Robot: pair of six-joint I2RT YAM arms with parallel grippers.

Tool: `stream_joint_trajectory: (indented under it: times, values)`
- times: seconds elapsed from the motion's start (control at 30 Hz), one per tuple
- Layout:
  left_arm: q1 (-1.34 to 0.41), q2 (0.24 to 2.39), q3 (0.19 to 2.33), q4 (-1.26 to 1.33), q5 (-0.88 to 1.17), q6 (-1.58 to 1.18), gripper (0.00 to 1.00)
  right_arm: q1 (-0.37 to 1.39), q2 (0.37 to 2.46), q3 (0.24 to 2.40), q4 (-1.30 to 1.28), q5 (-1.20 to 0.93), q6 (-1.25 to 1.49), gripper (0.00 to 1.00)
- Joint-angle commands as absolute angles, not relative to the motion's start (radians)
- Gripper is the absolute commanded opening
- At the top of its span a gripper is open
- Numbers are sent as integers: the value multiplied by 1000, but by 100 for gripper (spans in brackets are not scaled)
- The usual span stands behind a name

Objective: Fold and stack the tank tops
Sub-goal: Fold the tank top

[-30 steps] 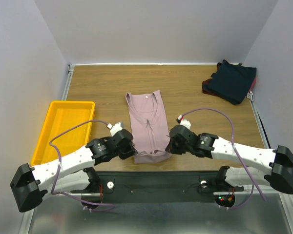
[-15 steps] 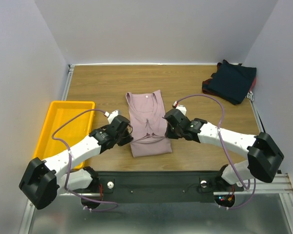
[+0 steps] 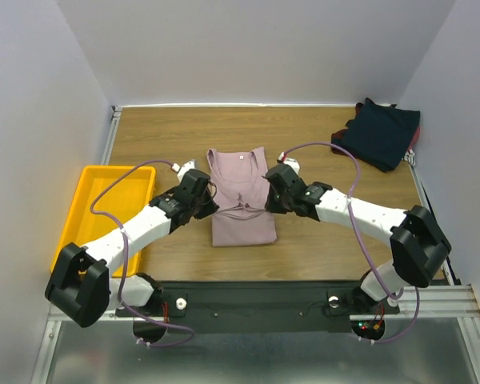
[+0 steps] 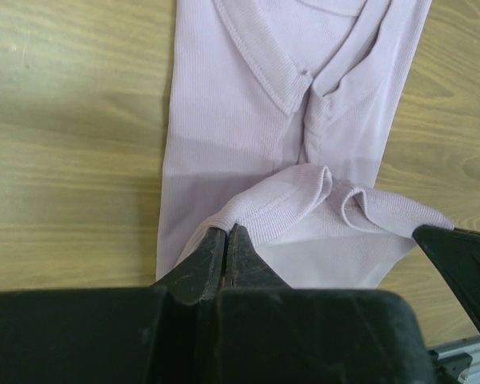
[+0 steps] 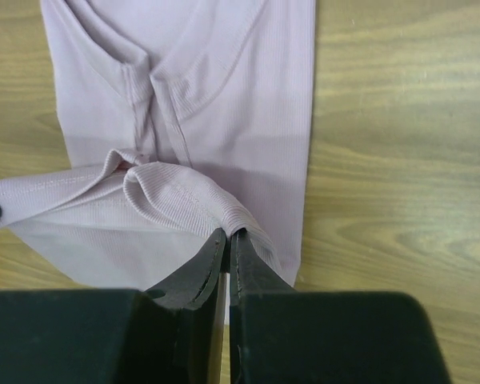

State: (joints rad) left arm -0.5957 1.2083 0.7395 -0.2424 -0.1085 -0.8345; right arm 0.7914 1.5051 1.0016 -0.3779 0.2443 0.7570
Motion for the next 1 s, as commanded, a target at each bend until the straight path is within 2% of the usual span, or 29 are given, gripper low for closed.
stream_joint_trajectory:
  times: [0.0,0.47,0.8,0.83,0.87,0.9,0.97]
  values:
    - [-562,1227,807,-195,-110,-773,0,759,1534,1068,-307,239,718,1]
    - [-437,1394,940,-98,-51,-677,0,681,1686,1209,-264,183,658,0]
    - [-393,1630,1063,-5,61,-655,0,612,1830,1301,-230,135,640,1]
    - [-390,1653,1062,-5,66,-670,7,608,1841,1305,-230,132,640,3]
    - [-390,1658,1054,24,66,-678,21,603,1853,1308,-229,135,638,8]
    - [-390,1652,1049,31,55,-686,26,598,1858,1318,-227,137,635,24]
    - [-390,1634,1043,41,32,-701,36,591,1861,1328,-224,138,626,40]
